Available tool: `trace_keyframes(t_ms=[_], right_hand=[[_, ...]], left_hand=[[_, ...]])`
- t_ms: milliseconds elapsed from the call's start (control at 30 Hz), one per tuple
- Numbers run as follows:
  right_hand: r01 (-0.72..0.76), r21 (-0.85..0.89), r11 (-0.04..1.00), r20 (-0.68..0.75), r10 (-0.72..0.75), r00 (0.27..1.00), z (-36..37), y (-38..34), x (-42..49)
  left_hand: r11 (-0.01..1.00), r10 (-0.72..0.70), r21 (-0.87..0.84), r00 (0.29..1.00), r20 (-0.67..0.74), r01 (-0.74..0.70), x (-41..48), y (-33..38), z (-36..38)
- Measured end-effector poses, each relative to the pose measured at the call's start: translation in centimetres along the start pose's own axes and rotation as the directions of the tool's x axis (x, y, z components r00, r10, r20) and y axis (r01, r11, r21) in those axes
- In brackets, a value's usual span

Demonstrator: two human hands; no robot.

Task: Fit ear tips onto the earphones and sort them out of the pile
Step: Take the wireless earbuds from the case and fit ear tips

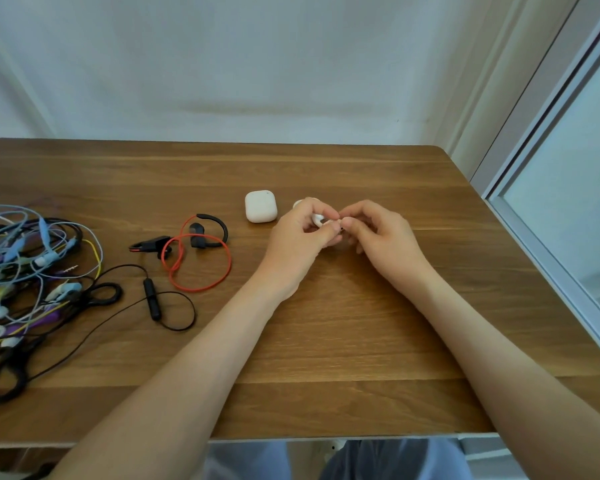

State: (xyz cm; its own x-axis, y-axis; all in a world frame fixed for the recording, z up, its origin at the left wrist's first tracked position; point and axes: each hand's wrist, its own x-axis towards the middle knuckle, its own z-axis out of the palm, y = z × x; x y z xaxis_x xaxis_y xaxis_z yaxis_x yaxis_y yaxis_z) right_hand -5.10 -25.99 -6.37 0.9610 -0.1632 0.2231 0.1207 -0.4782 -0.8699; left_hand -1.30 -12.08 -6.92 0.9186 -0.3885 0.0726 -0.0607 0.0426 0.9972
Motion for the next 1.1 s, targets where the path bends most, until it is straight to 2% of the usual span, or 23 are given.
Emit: trace_keyframes(t_ms=[100,167,267,400,467,667,933,1100], right_hand=[[-0.016,0.036,0.999,0.006,0.016,1.000,-0.16,-0.15,-0.12],[0.009,0.038,0.999,0.018,-0.010,1.000,-0.09,-0.18,-0.26],[0.072,0.004,0.997,0.012,-0.072,0.997,0.13,-0.06,-0.45],[0.094,0.058,0.994,-0.039,-0.091,0.995,-0.17,-0.12,-0.35],[0.097,0.095,0.991,-0.038,-0.094,0.995,-0.19,-0.17,-0.32],[0.125,0.096,0.988,0.018,-0.127,0.992,-0.24,-0.16,-0.21],[0.100,0.132,0.986,0.001,-0.101,0.995,-0.10,0.01,-0.15],[0.082,0.135,0.987,-0.006,-0.082,0.997,-0.07,0.15,-0.16]], left_hand=[[0.995,-0.026,-0.095,0.999,0.032,0.029,0.01,0.07,-0.06],[0.990,-0.043,-0.135,0.999,0.006,0.044,0.09,0.22,0.03],[0.992,-0.080,-0.098,0.995,-0.061,0.074,0.15,0.39,0.20],[0.987,-0.148,-0.074,0.981,-0.122,0.140,0.24,0.67,0.14],[0.991,-0.133,-0.040,0.981,-0.138,0.129,0.18,0.73,0.15],[0.996,-0.065,0.060,0.998,-0.018,0.066,-0.08,0.85,-0.15],[0.985,-0.117,0.133,0.991,0.066,0.108,0.01,0.89,-0.22],[0.975,-0.111,0.200,0.991,0.069,0.095,-0.06,0.92,-0.09]])
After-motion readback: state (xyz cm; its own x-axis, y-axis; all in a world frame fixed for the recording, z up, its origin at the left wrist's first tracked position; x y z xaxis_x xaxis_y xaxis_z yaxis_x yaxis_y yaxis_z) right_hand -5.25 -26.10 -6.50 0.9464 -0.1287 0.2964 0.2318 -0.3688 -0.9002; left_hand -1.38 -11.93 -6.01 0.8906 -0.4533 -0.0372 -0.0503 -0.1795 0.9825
